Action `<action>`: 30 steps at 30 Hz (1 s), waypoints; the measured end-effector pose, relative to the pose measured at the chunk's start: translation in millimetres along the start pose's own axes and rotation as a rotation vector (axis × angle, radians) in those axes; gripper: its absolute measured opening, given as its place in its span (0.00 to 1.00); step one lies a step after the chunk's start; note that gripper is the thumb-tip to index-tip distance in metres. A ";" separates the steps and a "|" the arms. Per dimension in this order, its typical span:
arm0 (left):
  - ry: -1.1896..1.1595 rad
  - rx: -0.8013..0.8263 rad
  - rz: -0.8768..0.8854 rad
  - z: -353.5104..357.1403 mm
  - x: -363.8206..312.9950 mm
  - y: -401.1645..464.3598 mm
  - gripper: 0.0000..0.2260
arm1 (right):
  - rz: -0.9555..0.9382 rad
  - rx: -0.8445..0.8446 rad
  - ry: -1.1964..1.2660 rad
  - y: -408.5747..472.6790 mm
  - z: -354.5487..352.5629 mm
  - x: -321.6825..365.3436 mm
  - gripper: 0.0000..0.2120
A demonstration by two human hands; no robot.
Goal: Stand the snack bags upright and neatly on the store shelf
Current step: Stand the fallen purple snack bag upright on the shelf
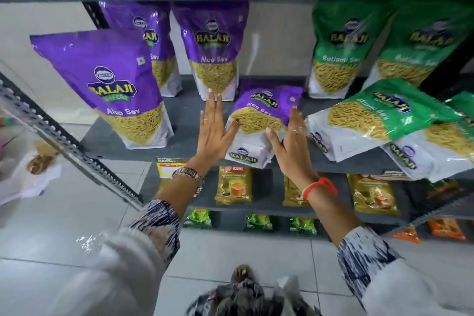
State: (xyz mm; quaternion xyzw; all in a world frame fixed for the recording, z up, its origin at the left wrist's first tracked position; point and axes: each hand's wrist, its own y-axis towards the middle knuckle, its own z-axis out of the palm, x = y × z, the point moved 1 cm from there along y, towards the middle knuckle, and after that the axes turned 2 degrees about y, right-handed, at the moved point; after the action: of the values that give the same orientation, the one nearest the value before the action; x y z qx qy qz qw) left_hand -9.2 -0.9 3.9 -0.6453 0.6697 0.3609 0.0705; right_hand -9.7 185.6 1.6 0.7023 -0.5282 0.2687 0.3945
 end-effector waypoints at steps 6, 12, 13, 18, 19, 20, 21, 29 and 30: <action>-1.025 0.017 -0.813 16.5 8.8 30.4 0.05 | 0.389 -0.255 0.629 14.6 33.4 -6.1 0.17; -1.053 0.274 -0.923 22.3 39.2 43.4 0.08 | 0.807 -0.465 0.770 39.8 50.5 -38.4 0.07; -1.019 0.293 -0.915 20.9 40.7 44.4 0.07 | 0.813 -0.464 0.770 41.2 50.8 -42.0 0.09; -0.870 0.379 -0.885 18.7 35.2 43.8 0.08 | 0.812 -0.430 0.846 37.9 49.8 -46.3 0.11; -0.844 0.391 -0.891 16.2 32.0 41.3 0.10 | 0.803 -0.426 0.865 35.3 49.3 -46.8 0.11; -0.852 0.381 -0.898 17.4 32.1 39.9 0.10 | 0.786 -0.425 0.870 32.9 48.1 -45.6 0.13; -0.878 0.378 -0.917 16.3 31.8 37.7 0.10 | 0.766 -0.424 0.863 30.3 45.4 -43.7 0.15; -1.045 0.241 -0.831 -13.7 6.6 -3.3 0.11 | 0.712 -0.300 0.902 2.2 10.7 -20.7 0.09; -1.041 0.226 -0.795 -20.8 1.2 -9.4 0.11 | 0.683 -0.289 0.921 -2.2 4.9 -15.4 0.10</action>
State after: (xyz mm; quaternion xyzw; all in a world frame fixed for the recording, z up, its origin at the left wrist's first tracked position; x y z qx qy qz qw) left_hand 6.9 -13.0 14.7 -0.5733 0.2927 0.4995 0.5798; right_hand -12.4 189.9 -13.9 0.2426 -0.5298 0.5832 0.5660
